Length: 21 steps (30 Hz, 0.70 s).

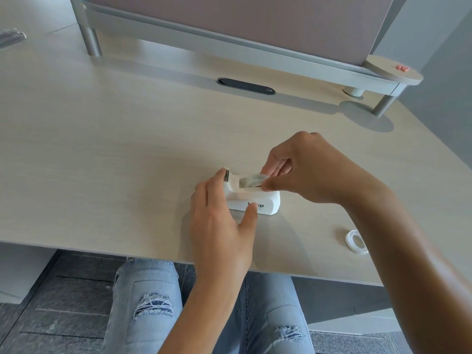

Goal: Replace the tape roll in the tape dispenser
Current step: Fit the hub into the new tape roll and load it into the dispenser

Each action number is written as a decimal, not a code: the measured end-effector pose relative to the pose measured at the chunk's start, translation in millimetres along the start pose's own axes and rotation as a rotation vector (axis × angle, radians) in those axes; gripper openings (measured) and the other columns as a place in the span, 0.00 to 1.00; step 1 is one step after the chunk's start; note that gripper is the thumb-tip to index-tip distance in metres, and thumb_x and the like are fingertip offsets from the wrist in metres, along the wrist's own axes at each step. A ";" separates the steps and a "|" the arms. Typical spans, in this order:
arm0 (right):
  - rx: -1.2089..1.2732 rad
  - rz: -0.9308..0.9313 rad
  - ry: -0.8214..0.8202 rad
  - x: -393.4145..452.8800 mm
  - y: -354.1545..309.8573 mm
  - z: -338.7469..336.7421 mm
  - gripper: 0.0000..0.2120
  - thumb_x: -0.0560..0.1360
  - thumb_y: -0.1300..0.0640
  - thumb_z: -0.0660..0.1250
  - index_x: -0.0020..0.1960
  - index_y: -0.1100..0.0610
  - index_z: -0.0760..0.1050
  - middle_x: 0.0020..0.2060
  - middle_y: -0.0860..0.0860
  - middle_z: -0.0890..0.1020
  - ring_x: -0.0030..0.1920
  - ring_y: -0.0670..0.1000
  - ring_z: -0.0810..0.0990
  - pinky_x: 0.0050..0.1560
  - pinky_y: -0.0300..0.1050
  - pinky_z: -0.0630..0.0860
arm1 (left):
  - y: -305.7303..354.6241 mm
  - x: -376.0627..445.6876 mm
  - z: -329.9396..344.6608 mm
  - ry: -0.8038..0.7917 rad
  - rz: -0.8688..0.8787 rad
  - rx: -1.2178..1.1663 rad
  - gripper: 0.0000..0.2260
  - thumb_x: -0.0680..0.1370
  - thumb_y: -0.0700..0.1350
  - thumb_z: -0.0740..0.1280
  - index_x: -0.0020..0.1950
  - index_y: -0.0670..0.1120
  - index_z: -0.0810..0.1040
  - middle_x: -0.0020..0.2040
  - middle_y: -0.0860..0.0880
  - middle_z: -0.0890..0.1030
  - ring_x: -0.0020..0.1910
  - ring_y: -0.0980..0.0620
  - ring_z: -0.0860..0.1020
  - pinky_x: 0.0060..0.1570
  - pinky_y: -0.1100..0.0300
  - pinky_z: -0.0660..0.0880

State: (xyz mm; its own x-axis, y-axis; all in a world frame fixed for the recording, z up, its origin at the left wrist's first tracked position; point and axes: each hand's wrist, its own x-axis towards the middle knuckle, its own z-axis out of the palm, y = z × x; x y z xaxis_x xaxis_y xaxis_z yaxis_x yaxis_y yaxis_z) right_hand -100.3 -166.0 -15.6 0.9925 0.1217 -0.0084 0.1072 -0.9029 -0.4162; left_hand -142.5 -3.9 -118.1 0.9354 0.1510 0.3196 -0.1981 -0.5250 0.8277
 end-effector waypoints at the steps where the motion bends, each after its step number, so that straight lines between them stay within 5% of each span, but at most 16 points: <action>1: 0.007 -0.004 0.008 -1.0 0.2 0.8 0.04 0.70 0.55 0.81 0.45 0.49 0.88 0.38 0.43 0.88 0.40 0.38 0.85 0.41 0.32 0.79 | 0.3 -0.3 0.3 0.000 0.000 -0.004 0.31 0.72 0.46 0.79 0.73 0.49 0.74 0.64 0.50 0.78 0.61 0.48 0.79 0.55 0.58 0.74; 8: 0.117 -0.041 0.108 -12.5 11.4 14.6 0.11 0.73 0.55 0.80 0.55 0.52 0.86 0.43 0.47 0.86 0.41 0.44 0.84 0.45 0.33 0.80 | -0.4 -0.7 0.8 0.012 0.070 0.058 0.29 0.75 0.45 0.77 0.75 0.48 0.73 0.63 0.46 0.78 0.61 0.43 0.80 0.54 0.58 0.72; 15: 0.308 -0.066 0.246 -24.4 25.2 31.3 0.07 0.73 0.58 0.79 0.51 0.55 0.88 0.42 0.49 0.88 0.42 0.47 0.86 0.47 0.39 0.82 | -2.4 -1.0 5.3 0.016 0.111 0.162 0.24 0.76 0.45 0.75 0.72 0.48 0.76 0.64 0.44 0.79 0.61 0.42 0.80 0.52 0.54 0.75; 21: 0.458 -0.011 0.268 -27.4 32.8 37.7 0.04 0.73 0.59 0.80 0.47 0.52 0.87 0.45 0.49 0.86 0.40 0.50 0.85 0.42 0.45 0.81 | -2.3 1.2 9.0 0.025 0.204 0.164 0.21 0.76 0.45 0.75 0.68 0.46 0.79 0.71 0.42 0.76 0.71 0.39 0.74 0.64 0.44 0.76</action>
State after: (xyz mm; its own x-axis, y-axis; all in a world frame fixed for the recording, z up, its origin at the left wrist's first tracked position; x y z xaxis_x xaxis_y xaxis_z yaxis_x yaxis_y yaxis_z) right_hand -126.1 -183.4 -63.3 0.9779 -0.0336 0.2063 0.1411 -0.6222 -0.7701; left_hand -138.2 -10.1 -123.8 0.8730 0.0480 0.4854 -0.3297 -0.6753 0.6598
